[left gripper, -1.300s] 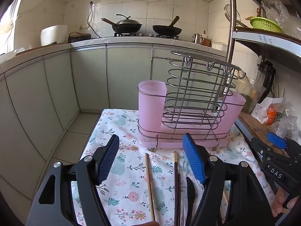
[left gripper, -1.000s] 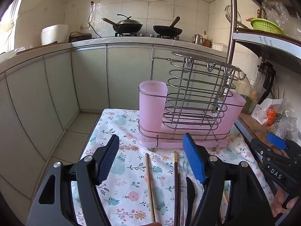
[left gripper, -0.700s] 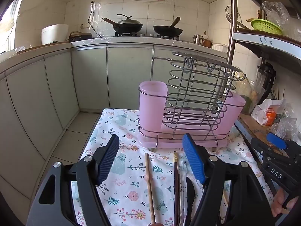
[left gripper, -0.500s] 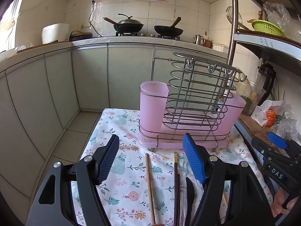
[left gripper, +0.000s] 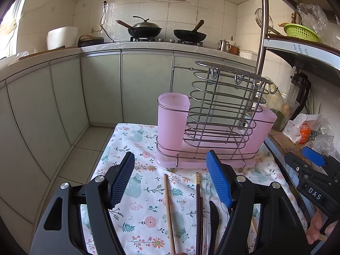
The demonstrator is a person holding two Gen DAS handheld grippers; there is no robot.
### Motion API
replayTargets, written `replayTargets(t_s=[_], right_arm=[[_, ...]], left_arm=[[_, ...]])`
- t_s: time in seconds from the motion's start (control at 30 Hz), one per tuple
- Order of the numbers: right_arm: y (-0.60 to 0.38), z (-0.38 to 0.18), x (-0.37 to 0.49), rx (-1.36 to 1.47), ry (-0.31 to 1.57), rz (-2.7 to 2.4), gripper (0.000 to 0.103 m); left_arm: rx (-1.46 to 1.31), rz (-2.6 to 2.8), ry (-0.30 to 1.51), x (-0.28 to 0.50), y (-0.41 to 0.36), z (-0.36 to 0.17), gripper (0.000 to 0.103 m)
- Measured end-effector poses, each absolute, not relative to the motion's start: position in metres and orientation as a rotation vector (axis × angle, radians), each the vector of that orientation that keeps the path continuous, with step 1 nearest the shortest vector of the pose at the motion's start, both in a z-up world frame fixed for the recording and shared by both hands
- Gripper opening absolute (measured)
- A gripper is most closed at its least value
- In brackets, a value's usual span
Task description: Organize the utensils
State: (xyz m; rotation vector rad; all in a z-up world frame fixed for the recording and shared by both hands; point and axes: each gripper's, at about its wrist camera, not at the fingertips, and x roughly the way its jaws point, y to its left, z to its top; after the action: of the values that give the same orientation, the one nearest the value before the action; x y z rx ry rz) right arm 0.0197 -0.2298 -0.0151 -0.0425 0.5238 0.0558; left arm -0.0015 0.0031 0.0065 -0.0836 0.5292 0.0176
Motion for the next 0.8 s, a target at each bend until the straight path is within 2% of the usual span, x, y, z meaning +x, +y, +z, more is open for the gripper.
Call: replayTargets(t_s=[0.8], right_arm=[[-0.2277,-0.0126,0.0156,-0.052,0.511,0.057,0.062]], left_arm=[[-0.097,0.012,0.528,-0.003,0.0064,0.007,0.07]])
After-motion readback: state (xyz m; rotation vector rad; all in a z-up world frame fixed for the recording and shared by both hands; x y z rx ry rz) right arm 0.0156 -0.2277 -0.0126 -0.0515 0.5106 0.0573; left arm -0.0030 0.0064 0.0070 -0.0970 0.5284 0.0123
